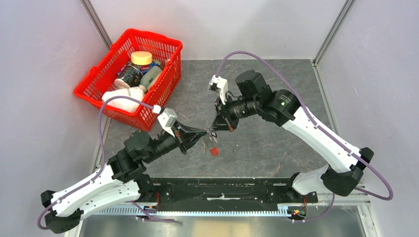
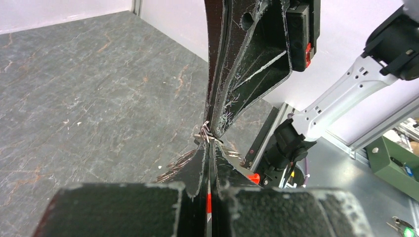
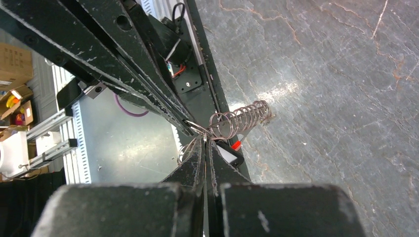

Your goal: Put the keys on the keyring

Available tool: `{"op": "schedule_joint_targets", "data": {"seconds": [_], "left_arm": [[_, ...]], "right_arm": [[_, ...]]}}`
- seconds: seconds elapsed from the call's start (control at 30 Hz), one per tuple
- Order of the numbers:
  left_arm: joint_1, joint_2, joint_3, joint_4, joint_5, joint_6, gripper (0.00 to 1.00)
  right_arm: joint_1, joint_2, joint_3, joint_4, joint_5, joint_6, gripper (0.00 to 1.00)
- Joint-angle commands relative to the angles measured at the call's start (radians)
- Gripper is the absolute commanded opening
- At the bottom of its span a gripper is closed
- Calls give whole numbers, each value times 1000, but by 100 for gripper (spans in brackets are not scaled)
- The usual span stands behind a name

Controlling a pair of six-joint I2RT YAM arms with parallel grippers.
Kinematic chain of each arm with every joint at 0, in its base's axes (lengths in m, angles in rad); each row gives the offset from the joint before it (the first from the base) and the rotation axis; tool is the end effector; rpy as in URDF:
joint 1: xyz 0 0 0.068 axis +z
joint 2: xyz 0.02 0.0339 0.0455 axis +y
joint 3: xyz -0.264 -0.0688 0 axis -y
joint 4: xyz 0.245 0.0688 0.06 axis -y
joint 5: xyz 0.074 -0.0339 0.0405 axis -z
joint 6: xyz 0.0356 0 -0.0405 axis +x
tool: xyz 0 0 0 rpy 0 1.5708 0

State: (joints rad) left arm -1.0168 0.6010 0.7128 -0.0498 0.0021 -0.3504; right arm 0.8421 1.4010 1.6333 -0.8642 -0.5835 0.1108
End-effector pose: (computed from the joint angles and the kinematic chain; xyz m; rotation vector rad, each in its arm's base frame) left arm 0.0780 -0.1263 0.3565 0.5287 1.5220 -1.0841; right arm 0.1743 0.2247 0.4272 -1.1520 2.0270 1.1513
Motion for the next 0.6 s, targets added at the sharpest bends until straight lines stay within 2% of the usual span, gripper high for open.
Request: {"op": "schedule_joint_targets", "data": {"seconds": [0.0, 0.57], "left_arm": [[-2, -24, 1, 135, 57, 16, 2], [-2, -37, -13, 220, 103, -13, 2]], "right_arm": [[2, -61, -7, 74, -40, 33, 0], [2, -164, -96, 135, -179, 98, 0]]}}
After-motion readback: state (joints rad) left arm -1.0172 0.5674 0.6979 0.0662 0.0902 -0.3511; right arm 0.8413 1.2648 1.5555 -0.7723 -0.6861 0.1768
